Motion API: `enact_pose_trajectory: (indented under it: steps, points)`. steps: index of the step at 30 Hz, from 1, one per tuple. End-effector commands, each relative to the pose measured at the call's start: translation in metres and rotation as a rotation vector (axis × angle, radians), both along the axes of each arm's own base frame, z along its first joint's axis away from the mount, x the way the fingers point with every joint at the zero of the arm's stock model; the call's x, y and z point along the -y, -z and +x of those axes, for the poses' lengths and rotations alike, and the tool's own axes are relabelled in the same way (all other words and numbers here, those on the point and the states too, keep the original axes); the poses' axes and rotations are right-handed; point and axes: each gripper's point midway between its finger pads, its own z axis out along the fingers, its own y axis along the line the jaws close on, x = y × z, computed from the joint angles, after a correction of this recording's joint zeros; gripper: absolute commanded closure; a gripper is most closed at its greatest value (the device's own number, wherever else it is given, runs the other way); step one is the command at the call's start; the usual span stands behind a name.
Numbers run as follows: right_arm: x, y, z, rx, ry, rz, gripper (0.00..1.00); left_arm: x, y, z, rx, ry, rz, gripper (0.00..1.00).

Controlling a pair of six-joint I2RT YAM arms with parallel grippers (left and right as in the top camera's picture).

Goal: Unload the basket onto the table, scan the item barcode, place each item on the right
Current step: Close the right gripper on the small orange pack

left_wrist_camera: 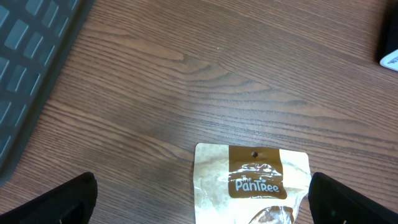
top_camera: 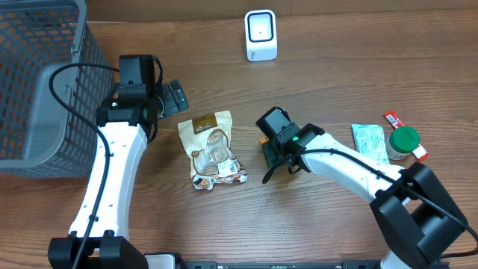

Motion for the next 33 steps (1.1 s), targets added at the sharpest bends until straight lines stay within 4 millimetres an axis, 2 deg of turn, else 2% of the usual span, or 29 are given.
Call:
enact_pose_trajectory:
  steps: [1,5,13,19,25,29,31,33]
  points:
    - [0.001,0.008,0.004,0.014,-0.034,-0.022,0.75,-0.003,-0.002,0.003,0.007,-0.015,0.007,0.00]
    - [0.005,0.005,0.012,0.057,-0.028,-0.049,0.75,-0.003,-0.002,0.003,0.007,-0.015,0.007,0.00]
    - [0.003,0.007,0.008,0.039,-0.034,-0.041,0.81,-0.003,-0.002,0.003,0.007,-0.015,0.007,0.00]
    - [0.003,0.018,0.005,0.011,-0.040,-0.047,0.83,-0.003,-0.002,0.003,0.007,-0.015,0.007,0.00]
    - [-0.003,0.020,-0.001,-0.020,-0.083,-0.021,0.74,-0.003,-0.002,0.003,0.007,-0.015,0.007,0.00]
    - [-0.005,0.020,-0.003,-0.027,-0.089,-0.008,0.60,-0.003,-0.002,0.003,0.007,-0.015,0.007,0.00]
    - [-0.008,0.016,0.001,-0.017,-0.089,0.000,0.58,-0.003,-0.002,0.003,0.007,-0.015,0.007,0.01]
    - [-0.014,0.002,0.007,-0.002,-0.102,0.007,0.57,-0.003,-0.002,0.003,0.007,-0.015,0.007,0.00]
